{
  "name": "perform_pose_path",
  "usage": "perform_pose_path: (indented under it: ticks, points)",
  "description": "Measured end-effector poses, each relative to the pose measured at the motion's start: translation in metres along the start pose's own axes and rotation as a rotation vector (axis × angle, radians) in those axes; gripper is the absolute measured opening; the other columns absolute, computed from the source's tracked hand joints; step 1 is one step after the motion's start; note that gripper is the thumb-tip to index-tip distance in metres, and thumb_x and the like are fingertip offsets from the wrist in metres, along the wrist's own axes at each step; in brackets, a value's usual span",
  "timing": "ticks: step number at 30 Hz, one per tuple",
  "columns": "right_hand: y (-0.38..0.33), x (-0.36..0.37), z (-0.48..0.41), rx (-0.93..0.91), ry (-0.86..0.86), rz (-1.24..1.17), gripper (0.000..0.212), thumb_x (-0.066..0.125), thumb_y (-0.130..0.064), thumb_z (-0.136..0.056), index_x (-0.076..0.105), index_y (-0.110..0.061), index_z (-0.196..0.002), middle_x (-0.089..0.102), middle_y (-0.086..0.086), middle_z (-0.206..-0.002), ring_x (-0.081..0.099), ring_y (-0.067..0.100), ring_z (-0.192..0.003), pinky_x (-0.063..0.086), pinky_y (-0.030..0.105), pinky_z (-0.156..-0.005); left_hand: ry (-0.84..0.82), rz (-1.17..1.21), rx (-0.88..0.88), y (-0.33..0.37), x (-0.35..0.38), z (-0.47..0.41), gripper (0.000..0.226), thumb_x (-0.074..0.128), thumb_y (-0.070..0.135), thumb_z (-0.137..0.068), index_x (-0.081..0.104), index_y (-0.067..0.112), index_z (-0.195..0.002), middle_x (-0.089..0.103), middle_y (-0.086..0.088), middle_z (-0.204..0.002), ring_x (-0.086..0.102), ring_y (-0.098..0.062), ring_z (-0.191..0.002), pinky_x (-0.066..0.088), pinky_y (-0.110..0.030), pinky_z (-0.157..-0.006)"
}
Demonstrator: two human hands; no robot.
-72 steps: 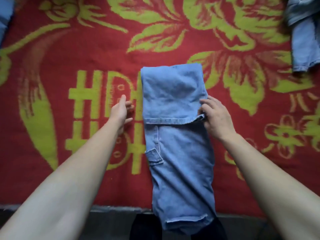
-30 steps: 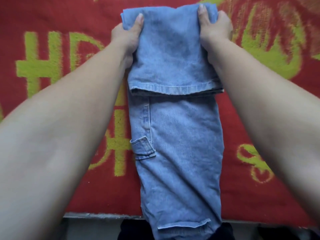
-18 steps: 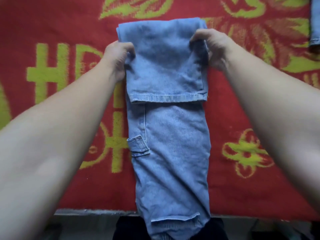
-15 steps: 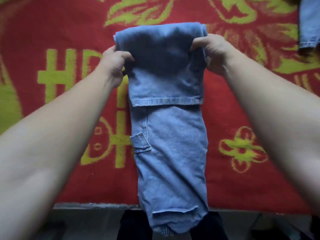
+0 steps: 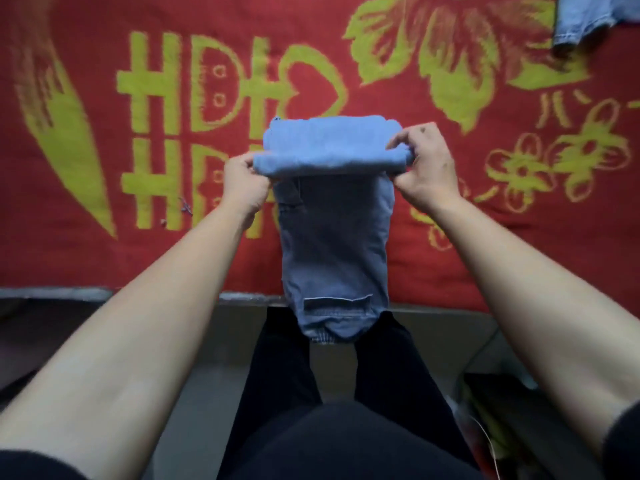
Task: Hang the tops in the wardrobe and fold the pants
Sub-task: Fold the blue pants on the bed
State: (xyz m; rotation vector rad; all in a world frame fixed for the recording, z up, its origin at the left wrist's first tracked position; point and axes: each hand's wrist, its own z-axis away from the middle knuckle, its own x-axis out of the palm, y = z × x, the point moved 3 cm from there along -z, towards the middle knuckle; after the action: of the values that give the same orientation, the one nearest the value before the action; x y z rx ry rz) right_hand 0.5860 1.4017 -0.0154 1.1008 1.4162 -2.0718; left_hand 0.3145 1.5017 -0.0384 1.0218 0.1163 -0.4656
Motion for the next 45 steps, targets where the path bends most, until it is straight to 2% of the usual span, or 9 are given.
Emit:
perform_pose_path:
  ticks: [4,9,13,18,26,33,36,38,45]
  points:
    - [0.026,0.030,0.061,-0.100,-0.229,0.231,0.040,0.066,-0.003,-0.066,0.062,-0.019,-0.103,0.052,0.009,-0.111,0.054,0.033,-0.100,0.052,0.041,-0.076,-0.117,-0.321,-0.047,-0.061,0.002,0.037,0.032,0.062,-0.013,-0.078,0.074,0.004,-0.103,0.072,-0.017,-0.102,0.064,-0.009,-0.081,0.049,-0.024,-0.075]
    - [0.067,0.067,0.094,0.101,-0.746,0.241,0.039,0.067,-0.009,-0.073,0.073,-0.024,-0.108,0.040,0.011,-0.149,0.039,0.026,-0.138,0.038,0.035,-0.111,-0.448,-0.596,-0.240,-0.113,0.008,0.055,0.056,0.046,-0.014,-0.079,0.066,0.013,-0.124,0.066,-0.007,-0.122,0.062,-0.019,-0.109,0.050,-0.015,-0.088]
    - [0.073,0.068,0.072,0.398,-0.352,-0.133,0.030,0.077,-0.020,-0.074,0.065,-0.018,-0.102,0.064,0.010,-0.114,0.060,0.023,-0.108,0.045,0.034,-0.096,-0.131,-0.211,-0.405,-0.101,0.017,0.039,0.011,0.065,0.012,-0.083,0.064,0.017,-0.092,0.061,0.004,-0.078,0.055,-0.009,-0.072,0.042,-0.016,-0.055]
    - [0.081,0.081,0.044,0.816,-0.292,-0.575,0.091,0.091,-0.044,-0.062,0.043,-0.015,-0.134,0.062,-0.002,-0.120,0.063,0.006,-0.101,0.050,0.025,-0.082,-0.112,0.019,-0.555,-0.103,0.033,0.017,0.081,0.089,0.037,-0.065,0.042,0.012,-0.126,0.060,0.002,-0.116,0.064,-0.011,-0.099,0.046,-0.027,-0.063]
    - [0.064,0.086,0.031,0.813,-0.474,-0.915,0.046,0.083,-0.019,-0.075,0.070,-0.001,-0.115,0.074,0.014,-0.108,0.071,0.030,-0.102,0.056,0.047,-0.093,-0.176,0.197,-0.545,-0.103,0.043,0.009,0.064,0.088,0.021,-0.067,0.061,0.004,-0.122,0.071,-0.009,-0.113,0.071,-0.020,-0.097,0.058,-0.035,-0.081]
    - [0.032,0.036,-0.022,0.746,-0.181,-1.065,0.047,0.069,-0.016,-0.066,0.071,0.003,-0.109,0.072,0.022,-0.108,0.070,0.038,-0.100,0.057,0.054,-0.087,-0.269,0.523,-0.361,-0.023,0.053,-0.021,0.043,0.077,0.014,-0.081,0.064,-0.004,-0.118,0.071,-0.018,-0.111,0.069,-0.030,-0.102,0.058,-0.041,-0.081]
    - [0.029,0.026,-0.051,0.687,-0.075,-0.868,0.047,0.072,-0.029,-0.062,0.074,-0.005,-0.103,0.076,0.009,-0.096,0.074,0.026,-0.087,0.061,0.040,-0.073,-0.148,0.323,-0.269,0.000,0.055,-0.048,0.057,0.084,0.026,-0.075,0.063,0.000,-0.120,0.072,-0.011,-0.109,0.071,-0.024,-0.098,0.057,-0.040,-0.085]
    - [0.035,0.028,-0.061,0.625,-0.154,-0.465,0.064,0.074,-0.042,-0.069,0.064,-0.008,-0.123,0.071,0.006,-0.115,0.069,0.020,-0.104,0.056,0.037,-0.089,-0.038,-0.075,-0.234,0.003,0.053,-0.061,0.073,0.079,0.037,-0.077,0.048,0.010,-0.138,0.062,-0.005,-0.127,0.063,-0.018,-0.109,0.052,-0.034,-0.094]
    - [0.026,0.037,-0.054,0.015,-0.391,0.332,0.110,0.070,-0.058,-0.080,-0.001,-0.026,-0.158,-0.010,0.020,-0.162,-0.001,0.038,-0.150,0.011,0.048,-0.121,-0.166,-0.934,0.279,0.012,0.058,-0.072,0.107,0.075,0.038,-0.076,0.001,0.036,-0.153,-0.013,-0.008,-0.161,-0.003,-0.031,-0.149,0.020,-0.053,-0.115]
